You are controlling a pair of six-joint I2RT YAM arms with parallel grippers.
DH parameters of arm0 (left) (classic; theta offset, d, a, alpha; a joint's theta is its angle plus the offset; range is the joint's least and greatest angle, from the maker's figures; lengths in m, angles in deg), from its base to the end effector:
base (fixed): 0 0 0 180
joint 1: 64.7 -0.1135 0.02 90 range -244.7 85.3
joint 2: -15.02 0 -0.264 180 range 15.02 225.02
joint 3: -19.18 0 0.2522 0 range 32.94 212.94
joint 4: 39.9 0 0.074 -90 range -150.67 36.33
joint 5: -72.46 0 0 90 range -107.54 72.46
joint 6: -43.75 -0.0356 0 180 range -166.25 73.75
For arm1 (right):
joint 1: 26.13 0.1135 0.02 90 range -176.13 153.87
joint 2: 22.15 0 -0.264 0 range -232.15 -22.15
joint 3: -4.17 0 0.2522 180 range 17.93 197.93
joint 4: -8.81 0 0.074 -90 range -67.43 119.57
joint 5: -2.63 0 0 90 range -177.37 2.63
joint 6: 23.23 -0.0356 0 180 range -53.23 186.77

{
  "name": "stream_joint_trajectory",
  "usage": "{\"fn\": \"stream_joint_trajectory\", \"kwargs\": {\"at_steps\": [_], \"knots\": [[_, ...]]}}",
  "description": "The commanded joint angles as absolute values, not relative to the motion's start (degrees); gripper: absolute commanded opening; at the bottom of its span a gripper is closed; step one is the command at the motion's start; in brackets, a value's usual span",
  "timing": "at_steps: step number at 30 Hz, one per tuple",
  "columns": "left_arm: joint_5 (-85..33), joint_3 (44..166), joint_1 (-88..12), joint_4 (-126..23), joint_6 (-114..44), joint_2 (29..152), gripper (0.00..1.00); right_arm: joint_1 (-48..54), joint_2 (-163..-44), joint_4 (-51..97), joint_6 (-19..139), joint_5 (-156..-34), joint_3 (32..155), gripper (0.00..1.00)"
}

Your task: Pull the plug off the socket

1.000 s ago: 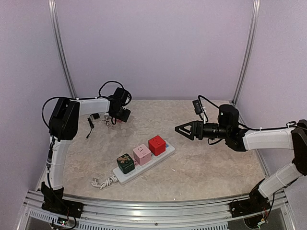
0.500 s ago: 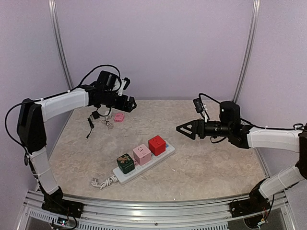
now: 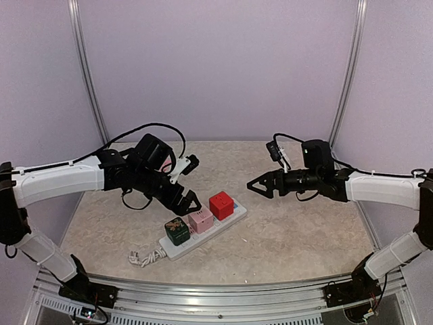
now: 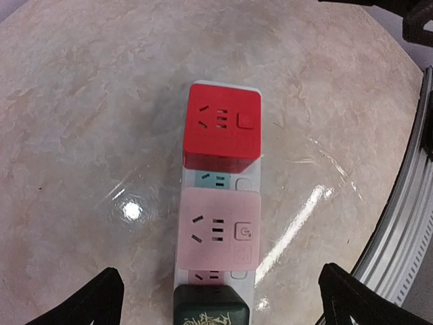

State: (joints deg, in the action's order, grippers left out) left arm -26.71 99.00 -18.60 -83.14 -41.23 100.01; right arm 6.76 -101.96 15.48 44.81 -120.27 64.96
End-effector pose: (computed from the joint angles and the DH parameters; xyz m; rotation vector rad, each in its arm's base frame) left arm 0.2182 -0.2349 0.2721 0.9446 2.3049 -0.5881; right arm 0.2459 0.1820 0.2461 -0.5910 2.0638 1.1643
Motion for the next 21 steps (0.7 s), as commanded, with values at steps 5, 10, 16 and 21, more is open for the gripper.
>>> {"fn": "stream_joint_trajectory", "kwargs": {"at_steps": [5, 10, 16, 21], "knots": [[-22.16, 97.44, -13.83, -97.7, -36.15, 97.75, 0.99, 7.27, -103.8, 18.25, 46.5, -120.26, 67.11, 0.96], [-21.61, 96.48, -13.73, -102.27, -35.01, 100.45, 0.99, 7.27, -103.8, 17.57, 45.98, -120.76, 67.02, 0.97], [-20.73, 96.37, -13.66, -100.81, -35.65, 104.63, 0.97, 7.27, -103.64, 17.8, 45.94, -120.42, 67.22, 0.97], [-22.86, 96.85, -13.64, -96.93, -37.55, 107.01, 0.88, 7.27, -103.77, 17.42, 45.36, -120.78, 67.14, 0.97]]}}
